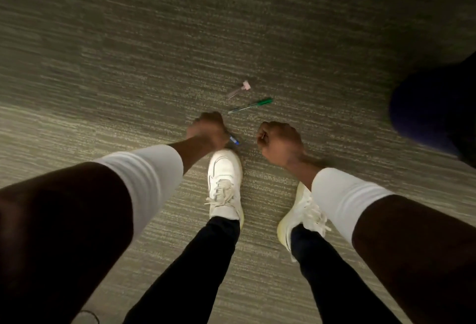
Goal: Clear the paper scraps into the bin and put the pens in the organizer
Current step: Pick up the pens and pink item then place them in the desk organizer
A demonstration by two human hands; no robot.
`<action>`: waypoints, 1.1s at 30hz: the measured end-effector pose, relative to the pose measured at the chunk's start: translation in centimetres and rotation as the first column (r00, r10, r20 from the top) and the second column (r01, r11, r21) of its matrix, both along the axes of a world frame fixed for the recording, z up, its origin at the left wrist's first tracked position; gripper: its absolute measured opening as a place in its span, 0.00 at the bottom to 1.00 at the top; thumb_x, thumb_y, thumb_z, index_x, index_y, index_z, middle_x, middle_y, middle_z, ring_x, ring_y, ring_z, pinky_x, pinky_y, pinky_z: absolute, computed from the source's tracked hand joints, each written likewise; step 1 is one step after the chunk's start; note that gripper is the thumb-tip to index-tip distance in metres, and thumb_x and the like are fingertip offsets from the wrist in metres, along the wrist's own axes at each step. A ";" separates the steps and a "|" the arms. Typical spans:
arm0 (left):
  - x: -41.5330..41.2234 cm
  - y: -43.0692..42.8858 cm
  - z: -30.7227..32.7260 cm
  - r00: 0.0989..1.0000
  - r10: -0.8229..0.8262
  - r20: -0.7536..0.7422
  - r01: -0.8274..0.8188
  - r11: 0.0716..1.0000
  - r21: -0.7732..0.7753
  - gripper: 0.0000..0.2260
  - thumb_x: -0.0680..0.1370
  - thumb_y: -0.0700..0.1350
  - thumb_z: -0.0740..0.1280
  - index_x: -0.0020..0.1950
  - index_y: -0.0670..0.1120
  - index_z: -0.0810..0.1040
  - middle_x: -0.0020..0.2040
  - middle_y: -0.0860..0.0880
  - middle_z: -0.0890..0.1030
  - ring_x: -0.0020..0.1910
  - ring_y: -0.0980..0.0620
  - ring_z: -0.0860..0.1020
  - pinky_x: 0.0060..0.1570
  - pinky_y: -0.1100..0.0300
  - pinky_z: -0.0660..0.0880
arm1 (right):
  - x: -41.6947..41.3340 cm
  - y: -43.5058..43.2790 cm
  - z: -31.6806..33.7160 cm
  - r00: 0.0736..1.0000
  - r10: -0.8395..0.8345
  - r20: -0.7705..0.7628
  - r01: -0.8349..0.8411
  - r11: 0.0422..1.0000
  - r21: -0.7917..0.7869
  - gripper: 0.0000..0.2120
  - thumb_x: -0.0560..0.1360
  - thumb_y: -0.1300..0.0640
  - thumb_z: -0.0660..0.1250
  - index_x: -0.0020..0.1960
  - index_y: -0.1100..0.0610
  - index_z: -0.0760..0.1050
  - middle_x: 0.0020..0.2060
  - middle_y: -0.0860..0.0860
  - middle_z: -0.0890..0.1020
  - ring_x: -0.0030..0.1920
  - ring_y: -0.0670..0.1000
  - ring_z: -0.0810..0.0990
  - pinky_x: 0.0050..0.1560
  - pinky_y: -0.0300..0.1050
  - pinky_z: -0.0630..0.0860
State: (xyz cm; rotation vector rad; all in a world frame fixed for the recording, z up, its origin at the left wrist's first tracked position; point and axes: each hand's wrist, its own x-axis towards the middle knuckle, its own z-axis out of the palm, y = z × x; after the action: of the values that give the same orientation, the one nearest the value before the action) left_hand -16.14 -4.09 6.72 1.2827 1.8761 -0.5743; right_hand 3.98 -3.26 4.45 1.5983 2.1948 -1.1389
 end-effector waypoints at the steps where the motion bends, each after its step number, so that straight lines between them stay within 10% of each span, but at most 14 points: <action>1: -0.8 0.4 -1.1 0.998 0.054 -0.025 -0.053 0.998 0.024 0.17 0.80 0.50 0.67 0.66 0.43 0.79 0.66 0.38 0.81 0.65 0.35 0.81 0.61 0.45 0.80 | -1.1 -0.1 -1.5 1.000 0.017 -0.004 -0.017 1.000 -0.011 0.04 0.76 0.53 0.70 0.50 0.50 0.81 0.50 0.50 0.86 0.50 0.57 0.85 0.48 0.46 0.79; 11: -3.8 3.8 -8.2 0.991 0.128 -0.042 -0.110 0.951 0.289 0.14 0.79 0.54 0.70 0.59 0.47 0.80 0.59 0.41 0.85 0.59 0.35 0.83 0.54 0.45 0.81 | -9.9 -1.8 -9.9 0.996 0.086 -0.008 -0.085 0.993 0.078 0.20 0.75 0.44 0.75 0.61 0.55 0.77 0.55 0.55 0.82 0.56 0.58 0.82 0.49 0.51 0.79; 17: -2.7 5.7 -10.4 0.999 0.042 0.009 -0.043 0.924 0.381 0.12 0.78 0.44 0.71 0.60 0.46 0.78 0.59 0.43 0.85 0.58 0.35 0.84 0.53 0.44 0.81 | -12.4 -2.6 -10.8 0.976 0.216 0.035 -0.219 0.959 0.181 0.20 0.75 0.68 0.58 0.65 0.65 0.77 0.56 0.63 0.82 0.56 0.65 0.82 0.46 0.57 0.82; 24: -2.0 7.3 -10.9 0.999 -0.051 -0.013 0.052 0.909 0.415 0.16 0.78 0.45 0.75 0.63 0.44 0.77 0.63 0.42 0.79 0.59 0.36 0.82 0.52 0.43 0.81 | -9.5 -3.2 -11.0 0.986 0.167 -0.017 -0.164 0.980 0.117 0.25 0.75 0.64 0.68 0.72 0.60 0.73 0.65 0.60 0.79 0.65 0.62 0.78 0.57 0.56 0.80; 29: -1.6 8.4 -10.1 0.995 -0.101 -0.003 0.097 0.940 0.326 0.18 0.76 0.44 0.76 0.64 0.44 0.76 0.64 0.42 0.78 0.62 0.35 0.81 0.54 0.43 0.79 | -6.9 -4.9 -9.9 0.981 -0.190 -0.049 0.192 0.980 0.054 0.19 0.75 0.62 0.68 0.66 0.58 0.75 0.62 0.60 0.77 0.55 0.61 0.81 0.45 0.51 0.80; 33: -1.2 9.0 -10.1 0.991 -0.130 0.015 0.121 0.956 0.267 0.19 0.76 0.44 0.75 0.65 0.44 0.76 0.65 0.41 0.79 0.64 0.37 0.80 0.59 0.44 0.79 | -6.8 -4.4 -9.1 0.774 -0.630 -0.070 0.630 0.776 -0.013 0.08 0.78 0.63 0.70 0.56 0.61 0.77 0.50 0.59 0.84 0.47 0.62 0.83 0.43 0.46 0.71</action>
State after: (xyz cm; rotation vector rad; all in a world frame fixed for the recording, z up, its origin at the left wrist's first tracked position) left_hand -17.32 4.96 -3.38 1.5842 1.9016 -0.3719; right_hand -2.79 -7.62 -4.68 2.4394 1.7169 -1.3456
